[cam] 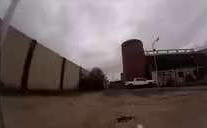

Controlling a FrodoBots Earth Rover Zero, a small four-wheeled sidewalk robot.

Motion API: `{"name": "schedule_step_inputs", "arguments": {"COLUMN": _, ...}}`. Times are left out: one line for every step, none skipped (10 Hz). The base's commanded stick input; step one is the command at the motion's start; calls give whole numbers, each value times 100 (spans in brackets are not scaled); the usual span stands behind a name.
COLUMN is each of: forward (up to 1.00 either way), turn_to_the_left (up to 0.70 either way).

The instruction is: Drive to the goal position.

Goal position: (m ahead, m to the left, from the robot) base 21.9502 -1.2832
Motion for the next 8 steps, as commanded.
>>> {"name": "schedule_step_inputs", "arguments": {"forward": 100, "turn_to_the_left": 0}}
{"name": "schedule_step_inputs", "arguments": {"forward": 100, "turn_to_the_left": 0}}
{"name": "schedule_step_inputs", "arguments": {"forward": 100, "turn_to_the_left": 0}}
{"name": "schedule_step_inputs", "arguments": {"forward": 100, "turn_to_the_left": 0}}
{"name": "schedule_step_inputs", "arguments": {"forward": 100, "turn_to_the_left": 0}}
{"name": "schedule_step_inputs", "arguments": {"forward": 100, "turn_to_the_left": 0}}
{"name": "schedule_step_inputs", "arguments": {"forward": 100, "turn_to_the_left": 0}}
{"name": "schedule_step_inputs", "arguments": {"forward": 100, "turn_to_the_left": 0}}
